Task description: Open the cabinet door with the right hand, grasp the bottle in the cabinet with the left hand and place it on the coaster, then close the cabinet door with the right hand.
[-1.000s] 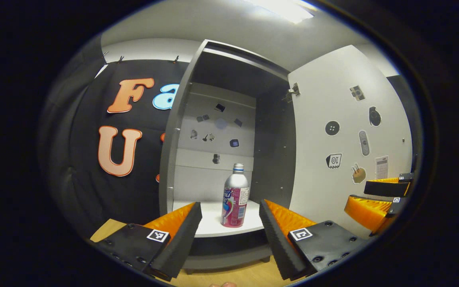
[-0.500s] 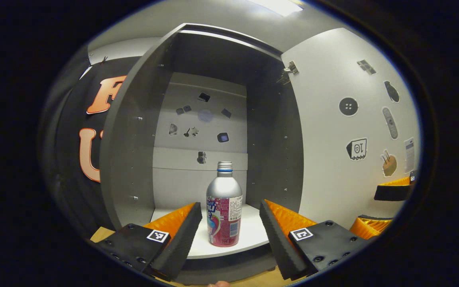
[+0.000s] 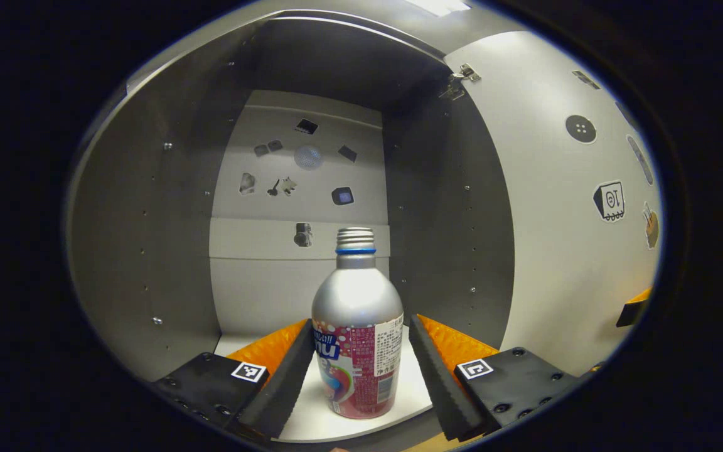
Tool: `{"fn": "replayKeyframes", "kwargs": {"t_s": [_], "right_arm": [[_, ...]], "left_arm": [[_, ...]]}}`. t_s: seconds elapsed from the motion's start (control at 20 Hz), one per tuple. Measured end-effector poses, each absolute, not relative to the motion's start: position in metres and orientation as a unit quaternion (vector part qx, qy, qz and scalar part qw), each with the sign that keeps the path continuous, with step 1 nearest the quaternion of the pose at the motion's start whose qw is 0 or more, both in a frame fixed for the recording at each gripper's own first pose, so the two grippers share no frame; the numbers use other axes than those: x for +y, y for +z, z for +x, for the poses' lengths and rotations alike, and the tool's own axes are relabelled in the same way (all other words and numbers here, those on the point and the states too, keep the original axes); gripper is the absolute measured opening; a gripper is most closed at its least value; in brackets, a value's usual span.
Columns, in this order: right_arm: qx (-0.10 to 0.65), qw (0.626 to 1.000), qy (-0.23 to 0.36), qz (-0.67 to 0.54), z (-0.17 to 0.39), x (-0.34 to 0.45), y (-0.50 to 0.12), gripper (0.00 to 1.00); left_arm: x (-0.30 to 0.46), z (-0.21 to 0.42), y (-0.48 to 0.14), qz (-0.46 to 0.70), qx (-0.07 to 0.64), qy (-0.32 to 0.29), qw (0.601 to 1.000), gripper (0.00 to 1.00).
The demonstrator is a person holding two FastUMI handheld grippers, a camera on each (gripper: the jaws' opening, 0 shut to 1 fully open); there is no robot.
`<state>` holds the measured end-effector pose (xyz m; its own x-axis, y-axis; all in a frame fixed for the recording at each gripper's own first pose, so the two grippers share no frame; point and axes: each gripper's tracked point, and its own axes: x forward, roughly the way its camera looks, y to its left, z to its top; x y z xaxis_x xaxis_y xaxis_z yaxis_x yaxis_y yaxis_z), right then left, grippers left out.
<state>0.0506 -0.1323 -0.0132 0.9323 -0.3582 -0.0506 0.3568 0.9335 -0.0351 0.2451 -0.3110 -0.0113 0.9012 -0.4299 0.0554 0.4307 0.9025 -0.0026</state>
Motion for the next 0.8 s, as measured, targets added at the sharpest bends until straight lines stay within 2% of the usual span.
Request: {"fn": "replayKeyframes", "kwargs": {"t_s": [0.15,0.2,0.4,0.6,0.8], "right_arm": [[0.044,0.978,-0.205,-0.009,0.043,-0.134,-0.019,0.95],[0.049,0.976,-0.213,-0.01,0.039,-0.133,-0.02,0.95],[0.053,0.97,-0.236,-0.023,0.03,-0.133,-0.018,0.95],[0.04,0.976,-0.214,-0.029,0.03,-0.133,-0.016,0.95],[0.023,0.982,-0.183,-0.03,0.022,-0.144,-0.012,0.95]], "left_arm": [[-0.314,0.256,-0.018,-0.002,-0.023,-0.225,0.974,0.94],[-0.314,0.258,-0.017,-0.001,-0.026,-0.227,0.973,0.87],[-0.317,0.252,-0.017,-0.011,-0.024,-0.246,0.969,0.84],[-0.302,0.236,-0.005,-0.03,-0.034,-0.236,0.971,0.8],[-0.278,0.204,0.007,-0.028,-0.047,-0.207,0.977,0.81]]}}
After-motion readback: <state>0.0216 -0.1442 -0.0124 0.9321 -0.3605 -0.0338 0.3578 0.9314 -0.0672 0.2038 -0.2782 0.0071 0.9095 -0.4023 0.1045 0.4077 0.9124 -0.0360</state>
